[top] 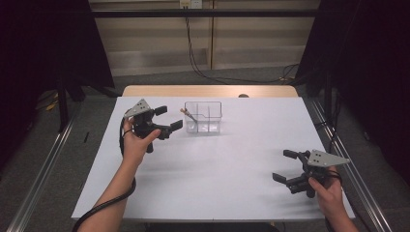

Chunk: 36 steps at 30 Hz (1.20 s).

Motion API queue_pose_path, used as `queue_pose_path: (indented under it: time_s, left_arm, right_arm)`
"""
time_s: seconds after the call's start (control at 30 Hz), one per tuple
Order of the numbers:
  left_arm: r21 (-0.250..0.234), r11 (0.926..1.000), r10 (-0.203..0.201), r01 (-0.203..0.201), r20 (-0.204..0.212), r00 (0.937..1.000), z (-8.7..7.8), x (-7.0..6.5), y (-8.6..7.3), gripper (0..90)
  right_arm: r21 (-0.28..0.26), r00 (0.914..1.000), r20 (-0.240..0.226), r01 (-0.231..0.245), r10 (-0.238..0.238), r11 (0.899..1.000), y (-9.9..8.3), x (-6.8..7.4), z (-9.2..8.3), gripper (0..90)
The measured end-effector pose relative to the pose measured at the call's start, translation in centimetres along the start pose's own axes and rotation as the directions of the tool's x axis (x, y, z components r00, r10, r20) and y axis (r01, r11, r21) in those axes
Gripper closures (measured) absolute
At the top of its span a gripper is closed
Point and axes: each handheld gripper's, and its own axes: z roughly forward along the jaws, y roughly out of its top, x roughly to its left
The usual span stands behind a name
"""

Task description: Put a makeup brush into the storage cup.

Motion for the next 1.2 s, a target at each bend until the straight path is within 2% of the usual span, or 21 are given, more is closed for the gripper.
queue_pose_path:
  time_s: [0.33,1.2]
  left_arm:
    - [-0.006,1.0,0.007,-0.007,0.006,1.0,-1.0,-0.2,-0.9,0.1]
    - [0.005,0.9979,0.064,-0.064,0.029,0.9975,-3.4,-1.1,-2.9,0.0]
  right_arm:
    - [0.001,1.0,-0.002,0.003,-0.003,1.0,0.0,0.0,0.0,1.5]
    - [0.003,1.0,-0.004,0.004,-0.004,1.0,0.0,0.1,0.1,1.5]
